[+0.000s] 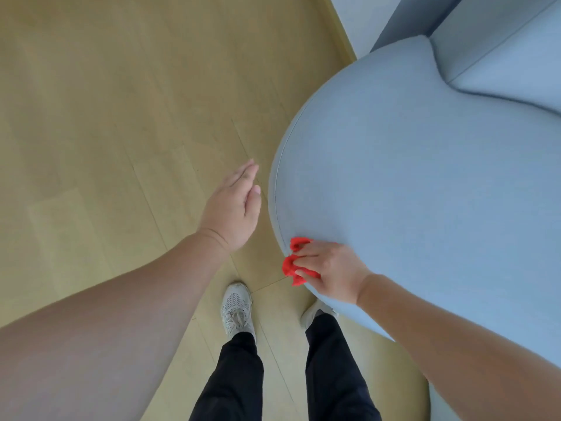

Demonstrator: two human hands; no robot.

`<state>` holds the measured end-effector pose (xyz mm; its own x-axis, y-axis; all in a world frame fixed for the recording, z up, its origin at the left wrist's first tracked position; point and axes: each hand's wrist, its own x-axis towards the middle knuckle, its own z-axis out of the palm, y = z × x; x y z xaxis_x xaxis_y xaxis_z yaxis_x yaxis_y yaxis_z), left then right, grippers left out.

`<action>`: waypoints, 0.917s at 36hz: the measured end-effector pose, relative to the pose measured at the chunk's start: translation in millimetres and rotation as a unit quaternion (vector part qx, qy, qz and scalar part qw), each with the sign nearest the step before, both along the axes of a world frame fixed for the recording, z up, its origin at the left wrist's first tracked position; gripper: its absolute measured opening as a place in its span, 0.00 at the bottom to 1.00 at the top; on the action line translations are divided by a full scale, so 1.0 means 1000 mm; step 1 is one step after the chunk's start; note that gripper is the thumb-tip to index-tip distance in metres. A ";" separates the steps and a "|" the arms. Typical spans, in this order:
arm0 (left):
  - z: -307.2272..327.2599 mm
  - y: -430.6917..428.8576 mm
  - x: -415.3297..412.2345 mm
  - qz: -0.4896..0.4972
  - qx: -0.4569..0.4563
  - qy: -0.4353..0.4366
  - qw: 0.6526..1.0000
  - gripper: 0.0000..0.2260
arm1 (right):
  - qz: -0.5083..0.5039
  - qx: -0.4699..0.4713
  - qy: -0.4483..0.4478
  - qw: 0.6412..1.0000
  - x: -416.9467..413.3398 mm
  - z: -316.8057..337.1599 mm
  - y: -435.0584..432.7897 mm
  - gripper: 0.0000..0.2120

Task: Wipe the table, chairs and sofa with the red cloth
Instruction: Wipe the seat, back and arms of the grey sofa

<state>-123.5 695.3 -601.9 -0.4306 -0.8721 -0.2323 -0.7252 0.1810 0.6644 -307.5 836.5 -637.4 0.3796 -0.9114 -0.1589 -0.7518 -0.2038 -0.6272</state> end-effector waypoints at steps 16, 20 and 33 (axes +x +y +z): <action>0.363 0.051 -0.130 0.045 0.279 0.278 0.918 0.25 | -0.650 -0.011 -0.525 0.549 0.047 0.387 -0.025 0.15; 0.452 0.081 -0.144 -0.051 0.310 0.301 0.900 0.24 | -0.658 -0.099 -0.542 0.513 0.025 0.473 -0.008 0.11; 0.576 0.190 -0.178 -0.441 0.139 0.258 0.849 0.14 | -0.664 -0.175 -0.539 0.487 -0.061 0.607 0.151 0.30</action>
